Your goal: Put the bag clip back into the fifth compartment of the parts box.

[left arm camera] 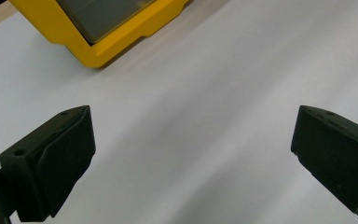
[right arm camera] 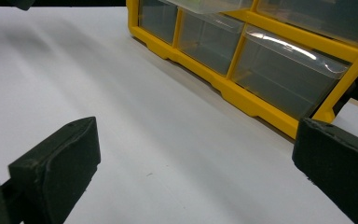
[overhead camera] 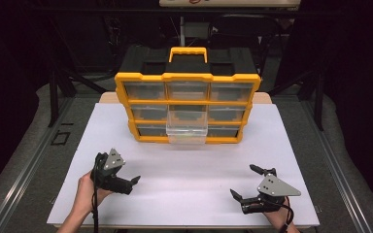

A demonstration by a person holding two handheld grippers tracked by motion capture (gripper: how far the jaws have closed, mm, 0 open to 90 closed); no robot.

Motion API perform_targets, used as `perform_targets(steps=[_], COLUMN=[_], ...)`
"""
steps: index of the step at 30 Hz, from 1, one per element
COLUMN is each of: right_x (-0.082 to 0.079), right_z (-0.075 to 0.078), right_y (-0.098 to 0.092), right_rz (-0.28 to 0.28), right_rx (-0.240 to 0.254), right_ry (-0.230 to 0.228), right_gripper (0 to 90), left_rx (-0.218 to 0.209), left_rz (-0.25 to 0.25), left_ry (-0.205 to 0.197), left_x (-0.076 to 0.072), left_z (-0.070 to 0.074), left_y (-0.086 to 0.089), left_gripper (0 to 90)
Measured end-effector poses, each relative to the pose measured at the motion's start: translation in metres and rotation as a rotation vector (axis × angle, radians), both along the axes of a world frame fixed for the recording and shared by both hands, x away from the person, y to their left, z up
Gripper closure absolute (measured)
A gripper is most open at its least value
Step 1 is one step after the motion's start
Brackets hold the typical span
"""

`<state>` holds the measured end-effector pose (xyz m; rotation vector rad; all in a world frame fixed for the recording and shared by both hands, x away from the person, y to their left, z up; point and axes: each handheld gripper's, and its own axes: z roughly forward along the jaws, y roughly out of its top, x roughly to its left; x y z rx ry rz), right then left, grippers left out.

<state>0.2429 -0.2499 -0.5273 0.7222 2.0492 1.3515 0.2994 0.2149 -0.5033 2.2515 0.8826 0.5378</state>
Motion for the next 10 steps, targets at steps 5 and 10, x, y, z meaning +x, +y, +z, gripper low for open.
perform_targets(steps=[5,10], right_x=[0.000,0.000], right_z=[0.000,0.000], right_y=[0.000,0.000], right_rz=[0.002,0.003], right_rx=[-0.004,-0.004], right_ry=[0.001,0.003], right_gripper=[0.4,0.3], left_rx=[-0.030,-0.044], left_rz=[0.015,0.018], left_ry=[-0.001,0.007], left_x=[-0.006,-0.006], left_z=[-0.012,-0.017], left_y=[0.004,0.006], left_gripper=[0.0,0.0])
